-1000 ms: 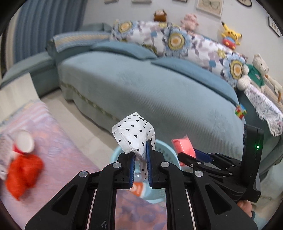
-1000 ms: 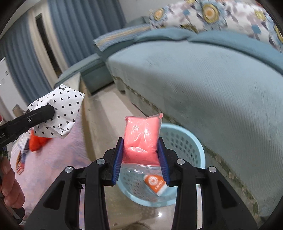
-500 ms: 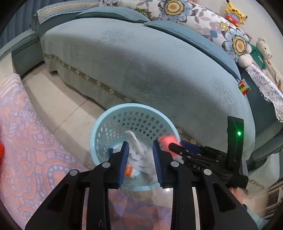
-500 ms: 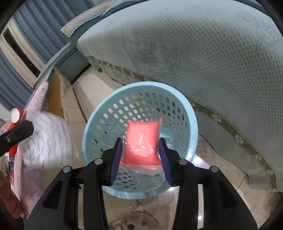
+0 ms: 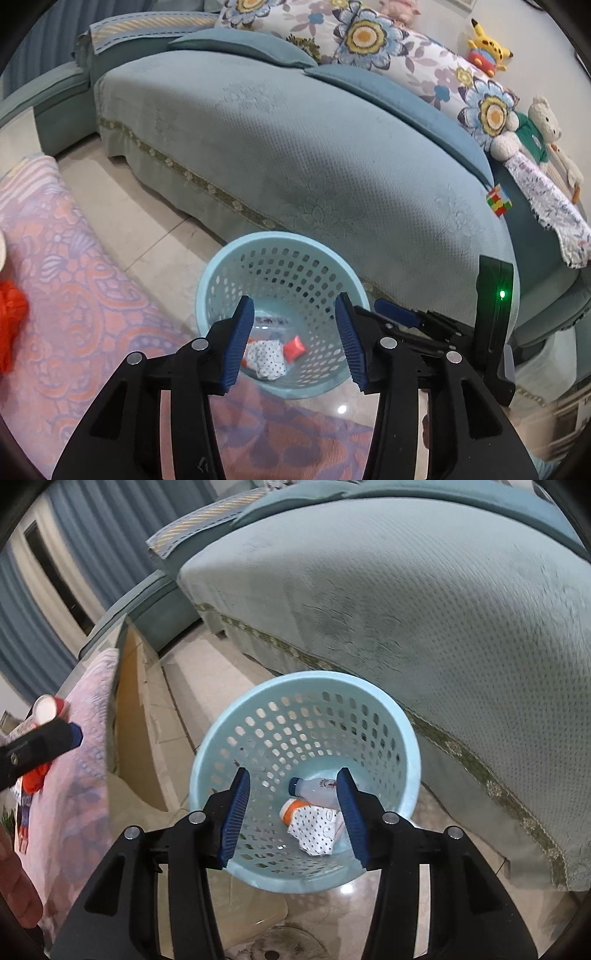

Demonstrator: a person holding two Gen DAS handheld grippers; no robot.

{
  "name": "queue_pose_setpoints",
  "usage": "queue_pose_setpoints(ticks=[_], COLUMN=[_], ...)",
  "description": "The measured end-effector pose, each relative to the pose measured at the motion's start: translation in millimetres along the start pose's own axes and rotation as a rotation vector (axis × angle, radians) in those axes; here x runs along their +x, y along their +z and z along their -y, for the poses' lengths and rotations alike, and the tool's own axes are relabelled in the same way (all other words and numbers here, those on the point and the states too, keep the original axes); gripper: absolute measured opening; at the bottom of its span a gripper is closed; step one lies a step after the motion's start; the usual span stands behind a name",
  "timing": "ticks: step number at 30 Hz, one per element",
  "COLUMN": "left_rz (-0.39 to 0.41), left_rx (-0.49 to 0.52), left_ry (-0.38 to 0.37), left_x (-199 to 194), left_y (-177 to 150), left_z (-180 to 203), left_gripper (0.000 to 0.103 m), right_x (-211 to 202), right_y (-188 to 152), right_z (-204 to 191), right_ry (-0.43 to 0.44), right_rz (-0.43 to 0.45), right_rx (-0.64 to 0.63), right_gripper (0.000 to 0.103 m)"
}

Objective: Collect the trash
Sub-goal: 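Return to the table and grasp the red plastic bag with the right tool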

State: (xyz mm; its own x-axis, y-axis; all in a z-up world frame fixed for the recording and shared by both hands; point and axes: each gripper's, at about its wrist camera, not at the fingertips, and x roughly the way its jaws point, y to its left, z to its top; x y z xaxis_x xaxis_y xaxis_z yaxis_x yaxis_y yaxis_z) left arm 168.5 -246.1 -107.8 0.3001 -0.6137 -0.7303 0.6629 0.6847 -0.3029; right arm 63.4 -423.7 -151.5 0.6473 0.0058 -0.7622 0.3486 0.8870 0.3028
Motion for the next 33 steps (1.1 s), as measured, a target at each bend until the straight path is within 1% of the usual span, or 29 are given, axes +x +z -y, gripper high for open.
queue_pose_setpoints(ticks=[2, 5, 8, 9, 10, 12, 15, 18, 20, 21, 22, 24, 25, 26, 27, 28, 29, 30, 32, 33], left_rz=[0.024, 0.084, 0.149, 0.17, 0.209, 0.251, 0.329, 0.365, 0.388, 0.403, 0.4, 0.365, 0.337, 0.321, 0.311, 0.304, 0.298, 0.294, 0.295, 0.295], left_rx=[-0.011, -0.034, -0.054, -0.064, -0.085, -0.11, -0.164, -0.223, -0.264, -0.271, -0.276, -0.297, -0.32, -0.349, -0.383, -0.412, -0.442, -0.484, -0.536, -0.563], left_ry=[0.003, 0.015, 0.024, 0.034, 0.052, 0.076, 0.181, 0.278, 0.394, 0.497, 0.549, 0.626, 0.658, 0.671, 0.667, 0.662, 0.656, 0.643, 0.622, 0.61], left_x=[-14.9, -50.9, -89.8, -102.9, -124.4, -148.3, -195.3, -226.1, -246.2, -255.1, -258.7, -260.6, -259.1, -258.1, -257.7, -256.2, -255.4, -254.5, -252.4, -250.3], left_y=[0.7, -2.3, -8.0, -10.7, -16.2, -23.4, -44.5, -62.9, -80.8, -92.4, -99.4, -111.5, -119.1, -127.2, -134.0, -139.0, -143.7, -149.5, -158.4, -162.9], left_z=[-2.0, -9.0, -15.7, -19.6, -26.7, -35.8, -57.4, -78.2, -94.9, -104.1, -110.0, -126.5, -136.8, -147.2, -157.1, -163.1, -169.8, -179.9, -196.0, -202.0], left_gripper=[0.051, 0.058, 0.058, 0.058, 0.058, 0.059, 0.062, 0.065, 0.078, 0.081, 0.083, 0.083, 0.083, 0.083, 0.083, 0.083, 0.083, 0.083, 0.083, 0.083], right_x=[-9.8, -27.5, -47.9, -54.1, -61.7, -71.5, -81.8, -84.0, -81.4, -79.0, -76.2, -70.5, -65.8, -63.4, -59.1, -54.6, -49.5, -44.7, -36.9, -31.8], right_y=[2.4, 7.8, 13.4, 14.8, 16.3, 17.8, 16.9, 13.0, 10.8, 8.4, 5.5, -0.7, -2.9, -5.2, -7.1, -9.1, -10.8, -12.6, -15.6, -17.7], right_z=[-12.1, -35.2, -65.1, -75.5, -89.4, -111.4, -145.9, -182.6, -202.8, -214.5, -226.4, -245.6, -258.8, -265.7, -275.0, -283.9, -293.9, -303.2, -317.1, -325.4], right_ry=[0.021, 0.059, 0.1, 0.113, 0.13, 0.157, 0.194, 0.226, 0.246, 0.254, 0.26, 0.27, 0.278, 0.282, 0.284, 0.285, 0.287, 0.29, 0.295, 0.291], right_rz=[0.017, 0.047, 0.085, 0.097, 0.111, 0.126, 0.144, 0.146, 0.137, 0.133, 0.129, 0.121, 0.116, 0.114, 0.111, 0.11, 0.111, 0.114, 0.123, 0.127], right_rx=[-0.02, -0.054, -0.104, -0.122, -0.146, -0.183, -0.241, -0.302, -0.334, -0.354, -0.375, -0.405, -0.426, -0.439, -0.454, -0.468, -0.482, -0.494, -0.518, -0.536], right_gripper=[0.045, 0.045, 0.045, 0.045, 0.045, 0.045, 0.045, 0.045, 0.045, 0.045, 0.045, 0.045, 0.045, 0.045, 0.045, 0.048, 0.053, 0.056, 0.064, 0.065])
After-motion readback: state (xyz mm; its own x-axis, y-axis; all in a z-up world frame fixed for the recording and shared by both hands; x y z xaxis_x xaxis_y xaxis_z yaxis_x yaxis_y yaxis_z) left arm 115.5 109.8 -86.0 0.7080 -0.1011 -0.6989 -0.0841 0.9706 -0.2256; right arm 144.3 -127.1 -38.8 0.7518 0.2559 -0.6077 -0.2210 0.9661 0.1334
